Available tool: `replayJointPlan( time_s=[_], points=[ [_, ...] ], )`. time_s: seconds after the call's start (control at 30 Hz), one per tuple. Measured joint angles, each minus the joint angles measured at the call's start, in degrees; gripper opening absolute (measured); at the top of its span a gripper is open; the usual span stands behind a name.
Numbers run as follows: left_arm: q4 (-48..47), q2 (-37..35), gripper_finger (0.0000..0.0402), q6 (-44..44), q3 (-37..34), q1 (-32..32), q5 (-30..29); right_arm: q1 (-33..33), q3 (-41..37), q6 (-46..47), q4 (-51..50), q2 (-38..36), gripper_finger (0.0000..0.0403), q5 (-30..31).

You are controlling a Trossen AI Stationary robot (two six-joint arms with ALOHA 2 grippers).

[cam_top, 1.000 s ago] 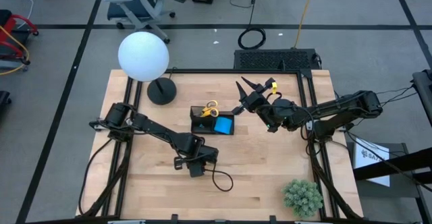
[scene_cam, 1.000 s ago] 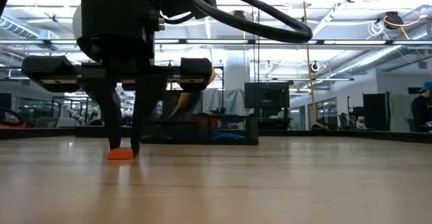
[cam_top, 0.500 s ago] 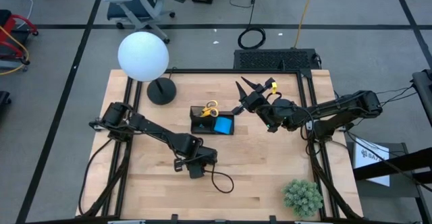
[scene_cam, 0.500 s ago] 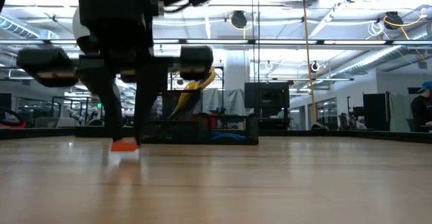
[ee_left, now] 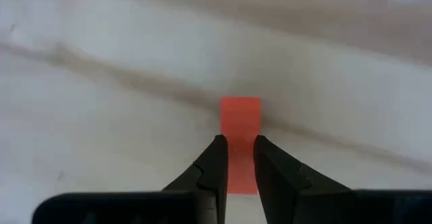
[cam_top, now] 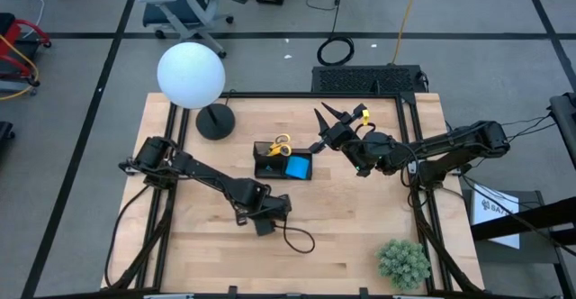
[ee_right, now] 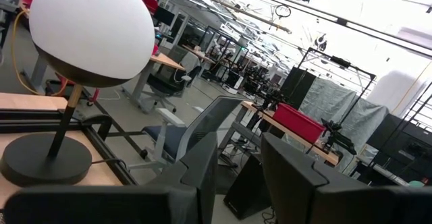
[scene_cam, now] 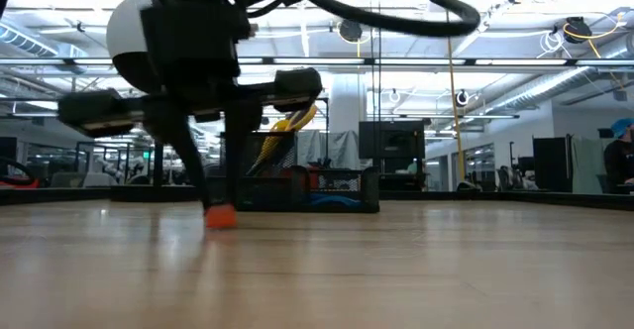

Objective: Pick and place office supplies into organizer
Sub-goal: Put the orange eraser into the black mesh desk organizer

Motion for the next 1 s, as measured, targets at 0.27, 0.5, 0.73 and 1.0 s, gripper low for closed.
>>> replayJointPlan(
  time_s=[0.27, 0.5, 0.73, 1.0],
  points=[
    [1.3, 0.0, 0.0065, -0.5, 0.1, 0.0, -6.9, 0.0, 0.0, -0.1, 0.0, 0.0, 0.0105, 0.0],
    [3.1, -0.1, 0.0065, -2.0, 0.1, -0.1, -13.0, 0.0, 0.0, 0.0, 0.0, 0.0, 0.0105, 0.0],
    [3.0, -0.2, 0.0065, -8.3, 2.1, 0.4, -17.2, 0.0, 0.0, -0.1, 0.0, 0.0, 0.0105, 0.0],
    [2.3, -3.2, 0.0065, -12.3, 3.0, 2.3, -20.4, 0.0, 0.0, 0.0, 0.0, 0.0, 0.0105, 0.0]
  ],
)
